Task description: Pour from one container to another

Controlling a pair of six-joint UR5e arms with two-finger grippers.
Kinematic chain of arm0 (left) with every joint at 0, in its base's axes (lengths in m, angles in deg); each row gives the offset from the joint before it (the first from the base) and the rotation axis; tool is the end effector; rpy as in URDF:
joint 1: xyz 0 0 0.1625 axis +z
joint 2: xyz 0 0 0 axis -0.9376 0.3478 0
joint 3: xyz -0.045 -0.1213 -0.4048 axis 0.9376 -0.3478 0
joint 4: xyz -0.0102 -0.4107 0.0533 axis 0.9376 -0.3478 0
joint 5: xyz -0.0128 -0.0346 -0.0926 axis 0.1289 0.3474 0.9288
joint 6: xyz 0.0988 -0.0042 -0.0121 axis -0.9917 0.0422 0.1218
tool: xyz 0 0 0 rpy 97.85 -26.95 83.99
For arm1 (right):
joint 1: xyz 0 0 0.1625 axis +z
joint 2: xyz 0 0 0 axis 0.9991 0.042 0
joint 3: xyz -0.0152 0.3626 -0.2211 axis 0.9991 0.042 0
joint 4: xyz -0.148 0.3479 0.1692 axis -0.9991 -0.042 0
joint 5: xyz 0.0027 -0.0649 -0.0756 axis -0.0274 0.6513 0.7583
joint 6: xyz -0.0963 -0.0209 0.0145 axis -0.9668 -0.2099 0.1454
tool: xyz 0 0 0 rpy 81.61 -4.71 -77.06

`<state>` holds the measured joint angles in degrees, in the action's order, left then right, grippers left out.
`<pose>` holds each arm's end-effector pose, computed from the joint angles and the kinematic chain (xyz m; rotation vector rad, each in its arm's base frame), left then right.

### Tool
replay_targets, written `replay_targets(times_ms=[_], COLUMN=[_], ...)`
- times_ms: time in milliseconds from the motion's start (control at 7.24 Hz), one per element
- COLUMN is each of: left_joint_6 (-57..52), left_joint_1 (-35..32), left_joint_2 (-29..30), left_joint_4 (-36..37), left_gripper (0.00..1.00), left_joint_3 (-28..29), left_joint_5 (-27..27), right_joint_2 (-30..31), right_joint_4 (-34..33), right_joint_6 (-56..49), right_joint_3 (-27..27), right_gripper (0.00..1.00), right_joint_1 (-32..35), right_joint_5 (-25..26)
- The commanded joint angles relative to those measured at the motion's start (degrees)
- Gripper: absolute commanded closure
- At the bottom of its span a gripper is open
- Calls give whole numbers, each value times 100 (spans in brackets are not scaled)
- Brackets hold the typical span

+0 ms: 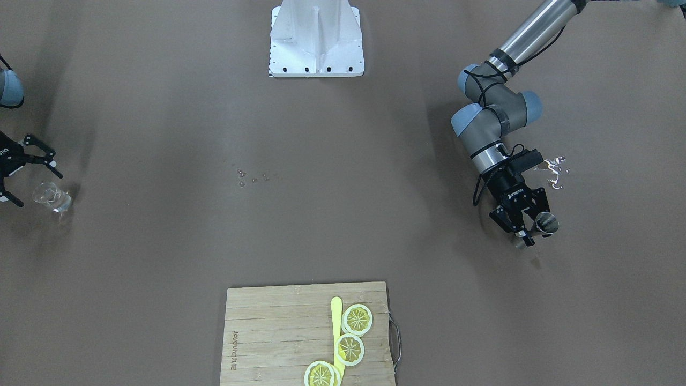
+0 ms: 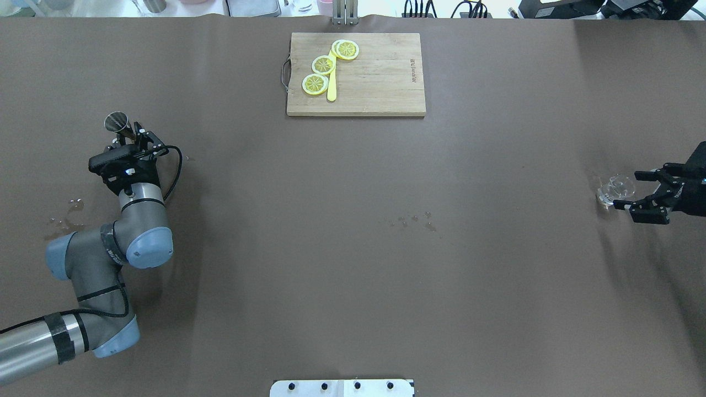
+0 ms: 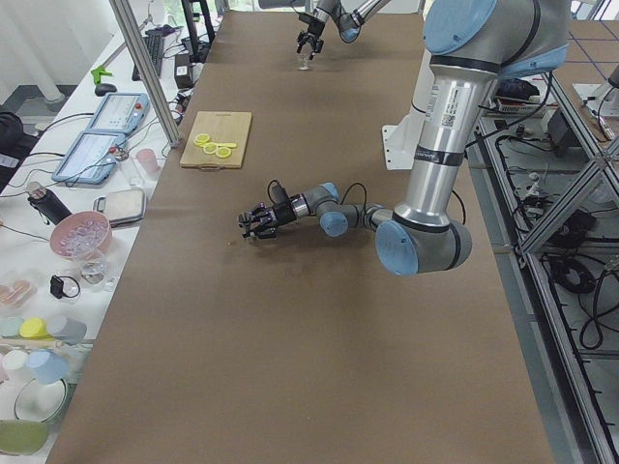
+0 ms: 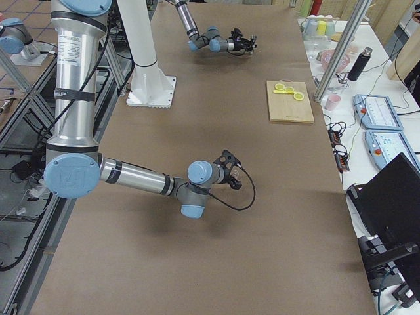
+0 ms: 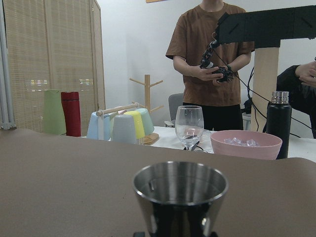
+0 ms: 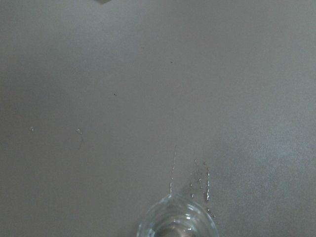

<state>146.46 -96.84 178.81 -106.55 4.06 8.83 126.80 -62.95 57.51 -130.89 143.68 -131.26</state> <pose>0.4520 -0.4810 0.5373 1.1562 0.3539 -0.8613 -0.1736 -0.4123 0.6617 0.8861 -0.9621 -0.4831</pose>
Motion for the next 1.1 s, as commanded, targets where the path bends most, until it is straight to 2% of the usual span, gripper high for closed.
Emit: replay_targets(times_ms=[0,276,414,552,966], left_joint_6=[-3,-3,-3,-3,-99], left_joint_1=[12,21,30,30,39], left_joint_2=[-9,-17,-17,-44,-193], left_joint_4=[77,78,78,52,78], left_gripper=[77,83,95,100,100], left_joint_3=[-8,-61,-87,-183,-1095], left_joint_5=[1,18,19,19,-25], right_joint_2=[-122,-185,-185,-185,-185], right_joint_4=[301,374,557,793,1085], right_joint_6=[2,72,177,291,354], right_joint_3=[303,367,419,507,622], right_gripper=[0,0,0,0,0], right_joint_1=[-36,-36,-80,-150,-273], right_joint_5=[50,164,330,497,578])
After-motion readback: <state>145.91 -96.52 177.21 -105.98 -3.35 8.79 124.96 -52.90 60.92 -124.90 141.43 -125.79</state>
